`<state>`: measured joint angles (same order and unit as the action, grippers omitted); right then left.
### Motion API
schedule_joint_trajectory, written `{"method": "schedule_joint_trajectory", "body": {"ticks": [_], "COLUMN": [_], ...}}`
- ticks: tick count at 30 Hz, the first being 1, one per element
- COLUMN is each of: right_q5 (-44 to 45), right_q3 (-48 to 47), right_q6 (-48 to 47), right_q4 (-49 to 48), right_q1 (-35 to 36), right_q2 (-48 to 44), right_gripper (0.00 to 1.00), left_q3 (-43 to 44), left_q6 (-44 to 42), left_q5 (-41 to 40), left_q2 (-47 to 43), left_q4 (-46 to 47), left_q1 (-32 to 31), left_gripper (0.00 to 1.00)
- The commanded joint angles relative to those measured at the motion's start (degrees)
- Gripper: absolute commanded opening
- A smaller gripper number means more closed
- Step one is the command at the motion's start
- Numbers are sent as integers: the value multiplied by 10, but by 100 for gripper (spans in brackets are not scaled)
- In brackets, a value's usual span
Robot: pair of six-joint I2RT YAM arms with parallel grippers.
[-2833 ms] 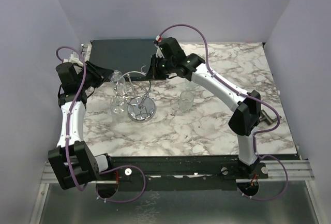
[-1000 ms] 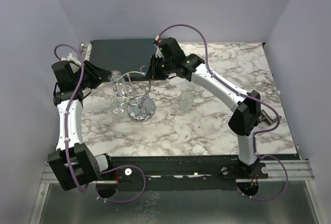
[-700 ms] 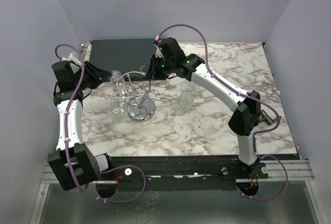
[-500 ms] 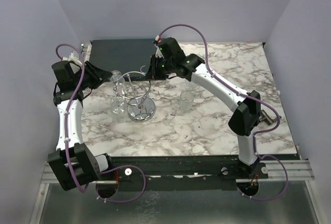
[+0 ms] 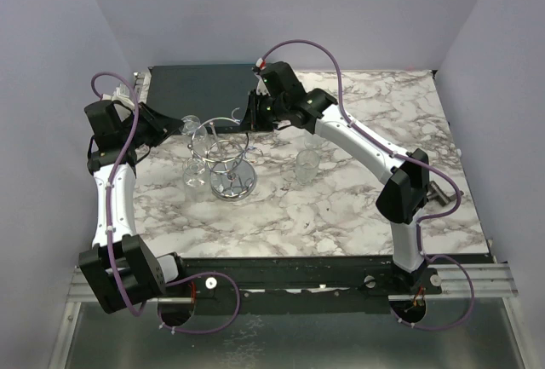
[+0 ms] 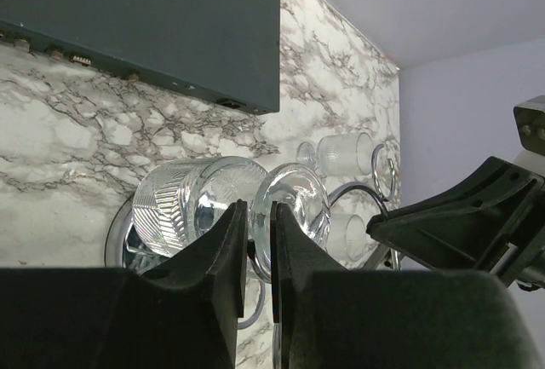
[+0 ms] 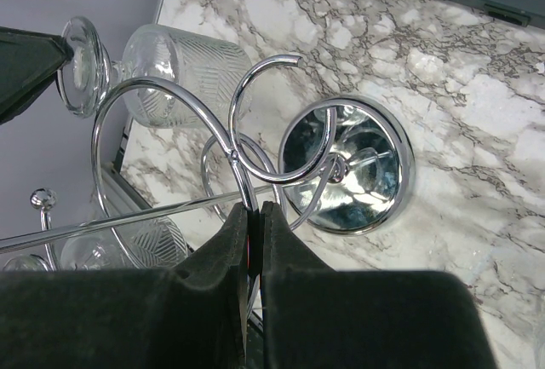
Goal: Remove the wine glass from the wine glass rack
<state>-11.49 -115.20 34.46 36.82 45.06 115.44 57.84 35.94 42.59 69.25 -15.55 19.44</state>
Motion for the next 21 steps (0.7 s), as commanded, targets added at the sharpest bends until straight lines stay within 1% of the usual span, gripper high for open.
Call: {"method": "schedule_joint_trajectory", "body": {"ticks": [1,6,14,21], "right_q5": [36,37,37,44], "right_q3": [19,20,16,9], "right_q6": [2,2,1,-3], "right_q4": [30,31,33,40], "right_q1": [4,4,5,9], "right_q2": [26,26,29,33], "right_gripper": [0,0,0,0], "left_q3": [12,28,53,61], "left_q6": [-11,-9,-7,-11], "left_q5": [-21,-36,-38,-56], "left_q2": [-15,-16,-12,-6], "left_q4": [1,1,2,1], "left_q1": [6,8,9,10], "left_gripper": [9,0,0,0]}}
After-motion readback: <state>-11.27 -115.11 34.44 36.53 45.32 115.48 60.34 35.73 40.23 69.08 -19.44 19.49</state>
